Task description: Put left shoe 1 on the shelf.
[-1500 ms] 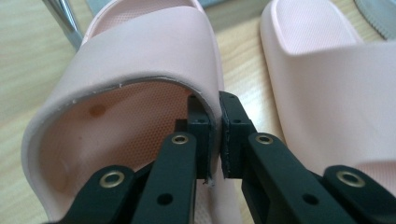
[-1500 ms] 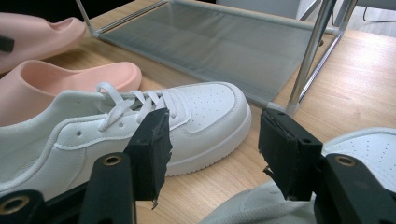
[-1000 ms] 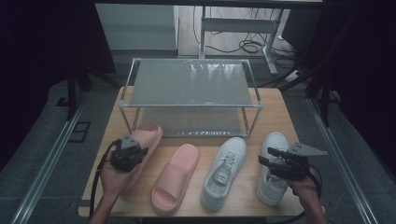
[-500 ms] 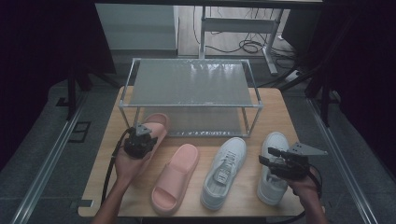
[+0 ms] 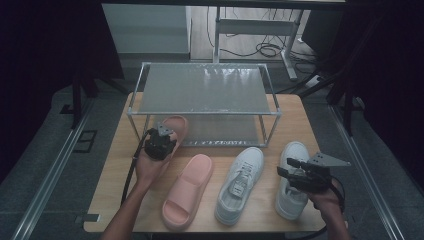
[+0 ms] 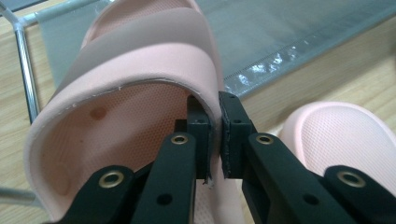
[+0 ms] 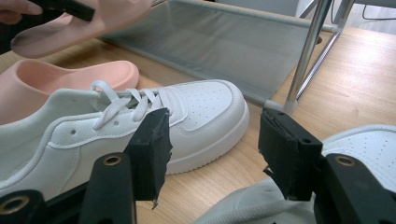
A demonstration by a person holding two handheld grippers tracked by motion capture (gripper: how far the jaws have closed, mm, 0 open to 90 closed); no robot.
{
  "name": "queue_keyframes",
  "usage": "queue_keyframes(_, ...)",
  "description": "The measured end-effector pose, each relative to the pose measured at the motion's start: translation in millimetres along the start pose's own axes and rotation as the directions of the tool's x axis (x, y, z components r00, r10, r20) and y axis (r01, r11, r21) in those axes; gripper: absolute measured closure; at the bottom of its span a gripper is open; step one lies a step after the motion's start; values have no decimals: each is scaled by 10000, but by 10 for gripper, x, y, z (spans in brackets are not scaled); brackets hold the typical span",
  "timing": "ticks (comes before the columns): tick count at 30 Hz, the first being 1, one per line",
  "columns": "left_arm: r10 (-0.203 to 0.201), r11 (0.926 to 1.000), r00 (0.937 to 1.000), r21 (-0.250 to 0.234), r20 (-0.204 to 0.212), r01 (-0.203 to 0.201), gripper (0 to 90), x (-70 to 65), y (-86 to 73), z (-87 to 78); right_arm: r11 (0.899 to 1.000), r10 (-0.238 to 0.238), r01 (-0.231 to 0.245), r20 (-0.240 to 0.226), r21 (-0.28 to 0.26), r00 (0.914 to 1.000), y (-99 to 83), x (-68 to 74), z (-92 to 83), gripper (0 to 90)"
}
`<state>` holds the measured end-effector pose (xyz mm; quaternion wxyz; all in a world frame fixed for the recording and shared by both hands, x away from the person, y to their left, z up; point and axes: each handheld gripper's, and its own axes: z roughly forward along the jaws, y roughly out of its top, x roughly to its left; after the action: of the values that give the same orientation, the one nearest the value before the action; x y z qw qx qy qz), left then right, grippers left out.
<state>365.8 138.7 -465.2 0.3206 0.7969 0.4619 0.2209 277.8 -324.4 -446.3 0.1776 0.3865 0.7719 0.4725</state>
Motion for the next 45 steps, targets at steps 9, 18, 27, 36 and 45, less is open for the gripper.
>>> queue_keyframes(9, 131, 9998, 9999, 148, -87, -130, 851, -59, 86, 188, 10000, 20, -20, 6, 25, 10000, -2, -11, -5, 446)
queue_keyframes(18, 218, 9996, 9996, 177, -192, -214, 850, -141, 168, 337, 10000, 25, -25, -11, 50, 10000, -6, -10, 4, 446)
queue_keyframes(27, 149, 9988, 9991, 465, -399, -130, 849, -161, 159, 520, 10000, 9, -9, -23, 55, 10000, -9, -11, 7, 445)
queue_keyframes(36, 390, 9954, 9989, 885, -252, -367, 621, -176, 130, 498, 10000, 23, -23, -24, 24, 10000, -12, -19, -1, 445)
queue_keyframes(45, 56, 9993, 9992, 370, 391, -70, 564, -100, -98, 101, 10000, 6, -6, -31, 29, 10000, -5, -12, -5, 445)
